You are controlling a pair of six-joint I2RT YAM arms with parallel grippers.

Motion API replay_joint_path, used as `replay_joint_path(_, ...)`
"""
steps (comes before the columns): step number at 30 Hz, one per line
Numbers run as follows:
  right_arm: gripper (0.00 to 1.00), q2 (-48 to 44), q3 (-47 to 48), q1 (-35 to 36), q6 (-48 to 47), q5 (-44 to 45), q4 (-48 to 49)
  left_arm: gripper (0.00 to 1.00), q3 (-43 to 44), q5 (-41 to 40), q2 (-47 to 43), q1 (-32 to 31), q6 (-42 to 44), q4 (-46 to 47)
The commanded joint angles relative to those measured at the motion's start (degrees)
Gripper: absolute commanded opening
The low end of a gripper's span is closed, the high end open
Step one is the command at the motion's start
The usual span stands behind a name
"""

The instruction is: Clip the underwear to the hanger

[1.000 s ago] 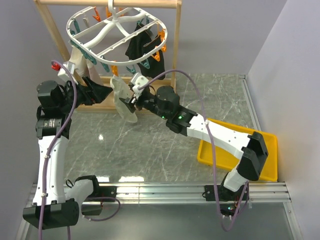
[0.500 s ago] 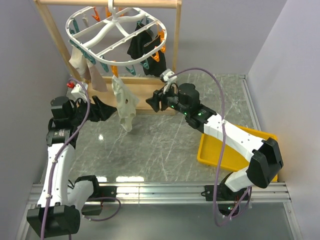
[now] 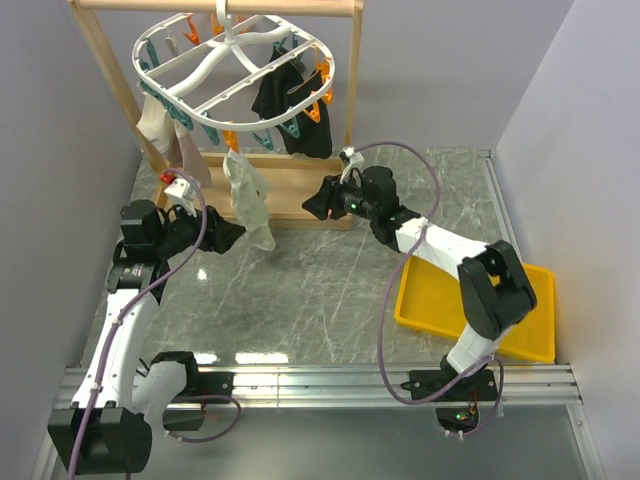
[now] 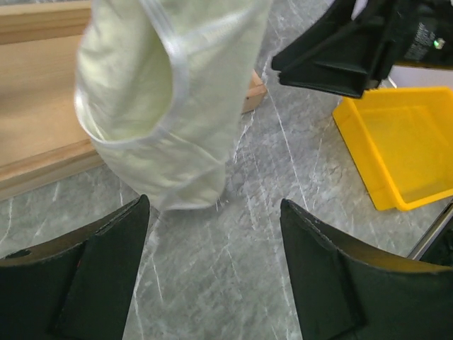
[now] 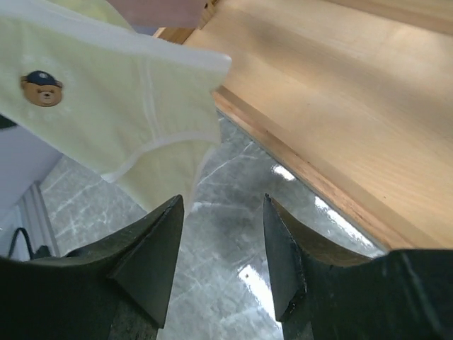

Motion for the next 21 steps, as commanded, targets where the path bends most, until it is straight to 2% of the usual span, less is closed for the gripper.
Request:
replay_joint_path(1, 0.56, 3.0, 4.9, -0.6, 6.0, -4.6, 7.7, 0.79, -1.6, -3.3, 0.5, -1.6, 1.5, 5.6)
replay_joint_path(12, 0.63, 18.0, 16.5, -2.4, 21.1, -13.6, 18.3, 0.75, -2.1, 0.5, 2.3, -1.7, 2.1, 8.4)
replay_joint_path(15, 0.67, 21.9, 20.4, -2.6, 29.2, -14.4, 20.4, 0.76, -2.0, 0.9, 2.6, -1.6, 2.2, 8.3)
replay_joint_path(16, 0.69, 23.6, 21.0, -2.5, 31.1, -14.7, 21.6, 0.77, -1.8, 1.1, 2.8, -1.6, 2.3, 8.2)
replay_joint_path(17, 0.76, 24.4, 21.5, -2.6, 33.0, -14.9, 22.5, 0.77, -1.3, 1.1, 3.0, -1.6, 2.2, 8.1)
replay_joint_path(19, 0.83, 27.0, 22.8, -2.4, 38.3, -15.3, 25.0, 0.78, -0.8, 1.0, 3.6, -1.6, 2.1, 7.8)
replay_joint_path(20, 0.90, 27.7, 23.0, -2.4, 40.2, -15.4, 26.1, 0.79, -0.5, 1.0, 3.7, -1.6, 2.0, 7.7)
replay_joint_path(21, 0.92, 29.2, 23.1, -2.3, 43.2, -15.2, 28.0, 0.79, -0.3, 1.1, 4.0, -1.6, 1.5, 7.8)
